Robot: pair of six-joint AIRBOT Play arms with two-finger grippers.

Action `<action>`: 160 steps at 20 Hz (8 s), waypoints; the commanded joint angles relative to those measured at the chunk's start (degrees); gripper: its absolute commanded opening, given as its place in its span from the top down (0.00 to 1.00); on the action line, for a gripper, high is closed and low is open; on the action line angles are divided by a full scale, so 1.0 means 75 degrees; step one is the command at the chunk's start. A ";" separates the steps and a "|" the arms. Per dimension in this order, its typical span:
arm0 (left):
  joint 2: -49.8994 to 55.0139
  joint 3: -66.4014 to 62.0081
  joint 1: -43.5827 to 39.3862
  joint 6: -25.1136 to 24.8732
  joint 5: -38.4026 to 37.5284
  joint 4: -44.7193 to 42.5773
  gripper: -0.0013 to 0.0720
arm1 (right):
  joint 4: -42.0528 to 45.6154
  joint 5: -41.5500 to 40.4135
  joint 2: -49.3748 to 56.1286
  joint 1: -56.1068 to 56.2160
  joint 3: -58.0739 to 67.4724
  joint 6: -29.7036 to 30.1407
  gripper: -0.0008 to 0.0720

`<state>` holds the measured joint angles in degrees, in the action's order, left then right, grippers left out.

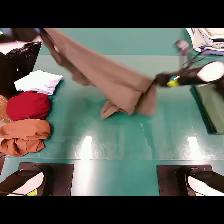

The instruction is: Fold the shirts.

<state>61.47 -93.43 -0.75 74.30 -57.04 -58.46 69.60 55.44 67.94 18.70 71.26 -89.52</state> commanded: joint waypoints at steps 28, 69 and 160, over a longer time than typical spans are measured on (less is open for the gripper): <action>-0.0035 0.4170 0.0006 -0.0265 -0.0274 -0.0510 0.95 | 0.0860 0.2900 0.2547 -0.0478 0.2620 0.0801 0.97; -0.0146 0.8967 0.1763 -0.0740 0.0565 0.2693 0.30 | 0.0143 0.2419 0.0187 -0.1285 -0.0175 0.0880 0.34; 0.3771 0.0589 0.0994 -0.0367 0.0367 0.1037 0.95 | -0.0449 0.2422 0.3911 -0.3107 0.4269 0.1122 0.97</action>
<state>88.33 -87.18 6.57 71.85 -51.22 -47.79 64.73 72.27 96.47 -4.99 103.81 -82.30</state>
